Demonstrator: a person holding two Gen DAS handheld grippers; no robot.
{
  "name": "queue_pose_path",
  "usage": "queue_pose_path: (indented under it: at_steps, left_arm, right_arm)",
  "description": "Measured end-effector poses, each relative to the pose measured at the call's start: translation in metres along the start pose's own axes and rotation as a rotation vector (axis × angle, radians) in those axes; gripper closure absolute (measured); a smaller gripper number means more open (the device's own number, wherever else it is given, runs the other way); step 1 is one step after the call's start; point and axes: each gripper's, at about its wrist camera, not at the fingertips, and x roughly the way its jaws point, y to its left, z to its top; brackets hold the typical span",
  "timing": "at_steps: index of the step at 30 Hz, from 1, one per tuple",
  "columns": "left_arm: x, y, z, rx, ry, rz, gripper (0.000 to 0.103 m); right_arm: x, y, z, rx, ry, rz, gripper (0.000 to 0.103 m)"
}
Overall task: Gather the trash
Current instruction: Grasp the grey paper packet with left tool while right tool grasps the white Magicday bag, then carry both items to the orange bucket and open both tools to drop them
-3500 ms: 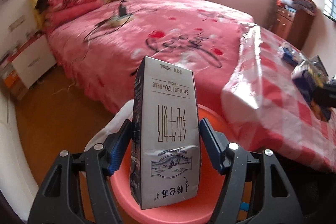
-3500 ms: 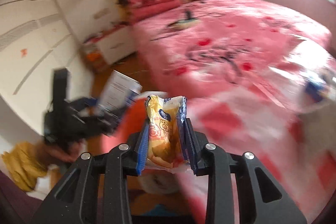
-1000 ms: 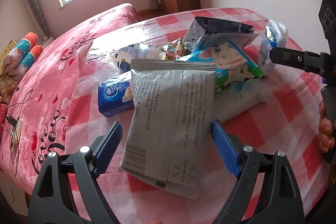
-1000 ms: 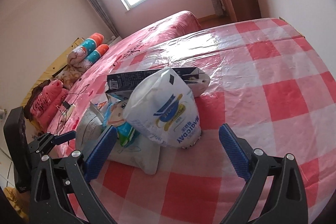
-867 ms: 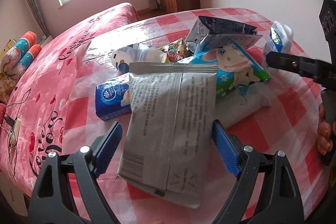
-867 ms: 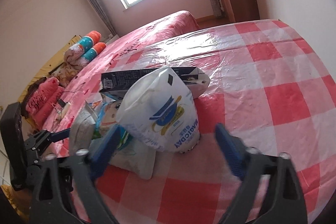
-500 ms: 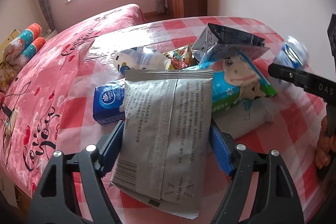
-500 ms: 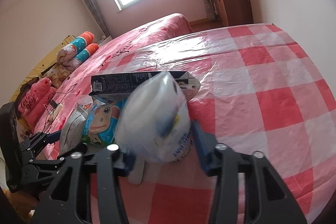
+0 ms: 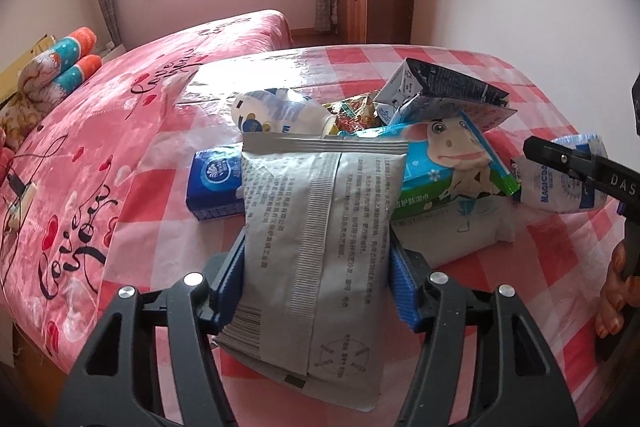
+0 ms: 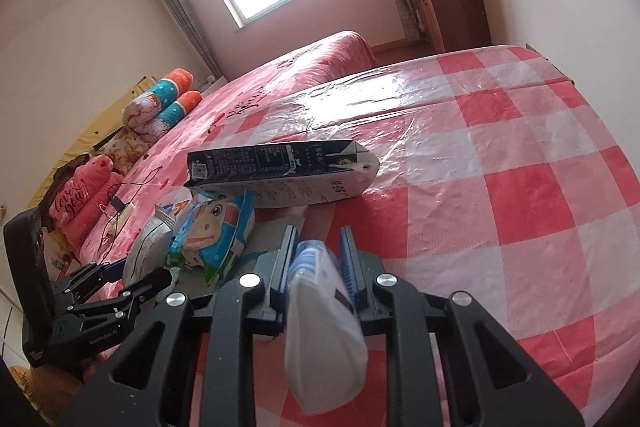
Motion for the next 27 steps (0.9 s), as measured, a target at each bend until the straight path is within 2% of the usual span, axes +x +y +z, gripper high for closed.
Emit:
queue_pose_path:
  at_steps: [15,27]
  left_arm:
    - [-0.052,0.007,-0.024,-0.030,-0.073,-0.011,0.041]
    - [-0.100,0.040,-0.070,-0.056,-0.094,0.053,0.041]
  right_arm:
    - [-0.026,0.016,-0.014,-0.023,0.007,0.079,0.080]
    - [-0.039,0.083,-0.033,-0.086,0.090,0.208,0.080]
